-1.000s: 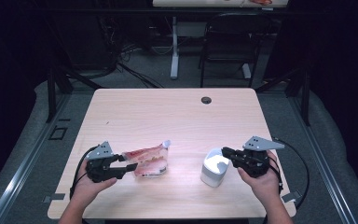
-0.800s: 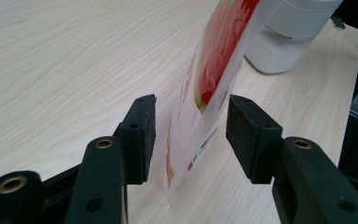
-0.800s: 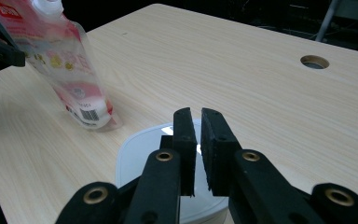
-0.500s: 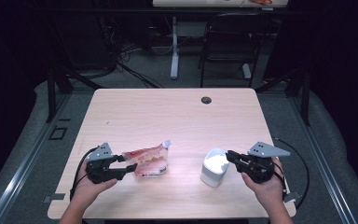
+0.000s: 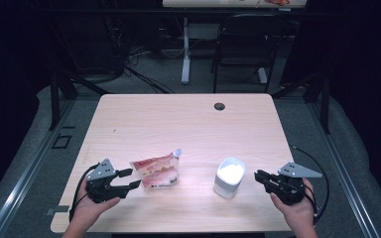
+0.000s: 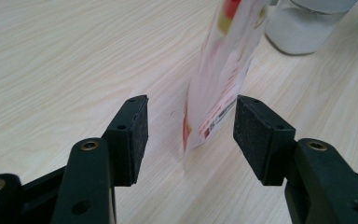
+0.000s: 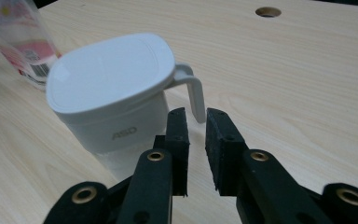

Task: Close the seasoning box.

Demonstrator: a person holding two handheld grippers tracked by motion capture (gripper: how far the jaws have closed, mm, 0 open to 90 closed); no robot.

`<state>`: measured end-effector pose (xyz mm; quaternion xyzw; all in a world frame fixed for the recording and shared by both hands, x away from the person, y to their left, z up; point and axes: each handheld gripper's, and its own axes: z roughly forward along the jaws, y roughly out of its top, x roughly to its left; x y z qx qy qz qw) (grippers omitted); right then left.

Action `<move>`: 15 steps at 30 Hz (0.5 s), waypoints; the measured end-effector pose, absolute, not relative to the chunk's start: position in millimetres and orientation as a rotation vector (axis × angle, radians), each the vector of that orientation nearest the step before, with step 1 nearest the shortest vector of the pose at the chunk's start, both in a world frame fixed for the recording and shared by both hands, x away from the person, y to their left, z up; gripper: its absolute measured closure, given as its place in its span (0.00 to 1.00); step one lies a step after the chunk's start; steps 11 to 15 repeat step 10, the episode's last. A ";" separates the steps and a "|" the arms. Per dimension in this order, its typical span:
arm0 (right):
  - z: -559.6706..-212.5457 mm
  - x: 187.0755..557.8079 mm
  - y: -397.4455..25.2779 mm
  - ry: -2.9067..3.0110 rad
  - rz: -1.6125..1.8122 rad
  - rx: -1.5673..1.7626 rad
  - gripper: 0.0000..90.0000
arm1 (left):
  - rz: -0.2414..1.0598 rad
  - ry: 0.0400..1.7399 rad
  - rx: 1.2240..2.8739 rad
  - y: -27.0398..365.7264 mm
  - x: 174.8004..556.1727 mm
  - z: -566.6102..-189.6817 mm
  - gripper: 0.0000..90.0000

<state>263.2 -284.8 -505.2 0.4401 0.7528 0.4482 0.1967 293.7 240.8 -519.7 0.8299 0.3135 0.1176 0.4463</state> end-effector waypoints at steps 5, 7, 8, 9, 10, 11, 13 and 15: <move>-516.1 264.5 -289.4 2.097 1.230 1.277 0.83 | 0.275 0.819 2.054 247.1 296.1 -530.2 0.50; -520.1 264.5 -290.1 2.088 1.218 1.291 0.77 | 0.267 0.832 2.058 250.2 296.7 -534.2 0.50; -522.1 264.7 -290.7 2.081 1.210 1.295 0.72 | 0.270 0.842 2.060 251.7 297.0 -536.0 0.50; -523.8 264.9 -291.3 2.068 1.202 1.304 0.69 | 0.269 0.850 2.059 253.1 297.7 -537.8 0.50; -525.4 264.9 -291.7 2.045 1.210 1.316 0.64 | 0.267 0.860 2.060 254.7 298.2 -538.7 0.50; -525.4 264.9 -291.7 2.045 1.210 1.316 0.64 | 0.267 0.860 2.060 254.7 298.2 -538.7 0.50; -525.4 264.9 -291.7 2.045 1.210 1.316 0.64 | 0.267 0.860 2.060 254.7 298.2 -538.7 0.50; -525.4 264.9 -291.7 2.045 1.210 1.316 0.64 | 0.267 0.860 2.060 254.7 298.2 -538.7 0.50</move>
